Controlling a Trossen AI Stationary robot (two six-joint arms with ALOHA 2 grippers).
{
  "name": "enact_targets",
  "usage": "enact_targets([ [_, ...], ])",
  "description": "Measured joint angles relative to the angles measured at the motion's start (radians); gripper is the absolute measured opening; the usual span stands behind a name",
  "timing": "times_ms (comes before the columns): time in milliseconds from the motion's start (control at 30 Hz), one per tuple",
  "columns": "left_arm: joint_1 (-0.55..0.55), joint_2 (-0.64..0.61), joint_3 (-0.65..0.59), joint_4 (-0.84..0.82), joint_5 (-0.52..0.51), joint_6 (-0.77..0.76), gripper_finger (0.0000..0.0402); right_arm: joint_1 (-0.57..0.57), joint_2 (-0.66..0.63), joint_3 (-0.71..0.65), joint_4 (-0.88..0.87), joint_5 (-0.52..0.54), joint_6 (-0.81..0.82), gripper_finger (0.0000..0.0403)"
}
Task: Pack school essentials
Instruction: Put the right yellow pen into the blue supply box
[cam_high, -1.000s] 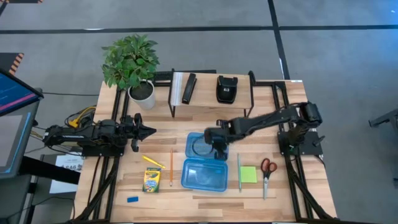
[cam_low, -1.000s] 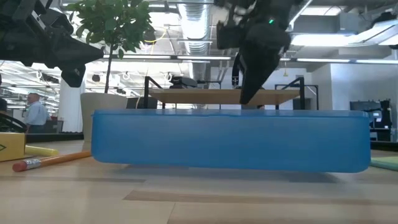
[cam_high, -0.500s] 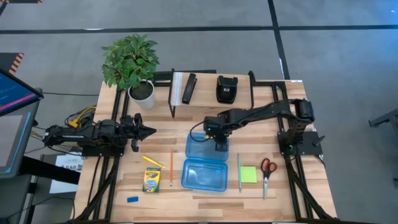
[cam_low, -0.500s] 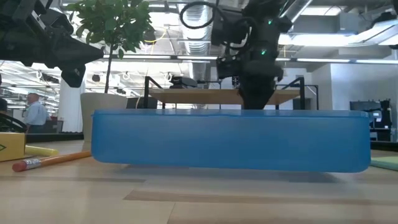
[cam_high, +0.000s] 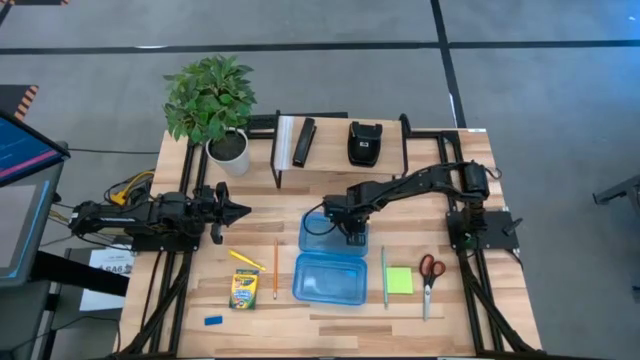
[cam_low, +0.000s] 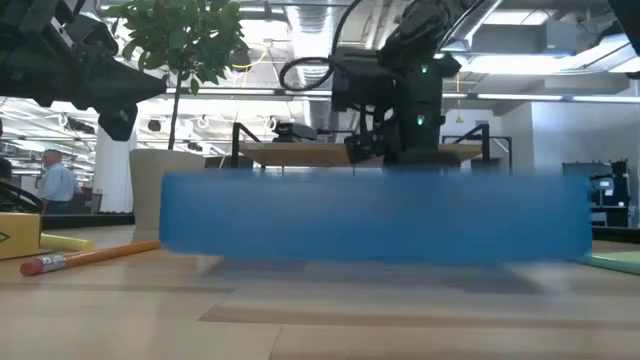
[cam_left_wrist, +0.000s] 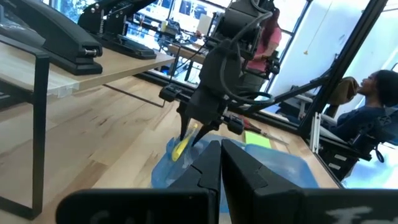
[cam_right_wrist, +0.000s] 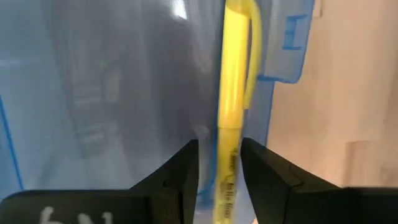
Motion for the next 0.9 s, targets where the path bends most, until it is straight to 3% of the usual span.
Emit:
enact_targets([
  [467,0.000,0.001,0.000,0.000,-0.001,0.000,0.0000,0.018,-0.027,0.016,-0.051,0.003,0.043,0.0022],
  [633,0.000,0.001,0.000,0.000,-0.001,0.004,0.0000,0.053,-0.048,0.096,-0.138,0.003,0.102,0.0035],
  [900,0.000,0.000,0.000,0.000,-0.001,0.002,0.0000,0.228,-0.076,0.174,-0.030,-0.006,0.193,0.0042],
])
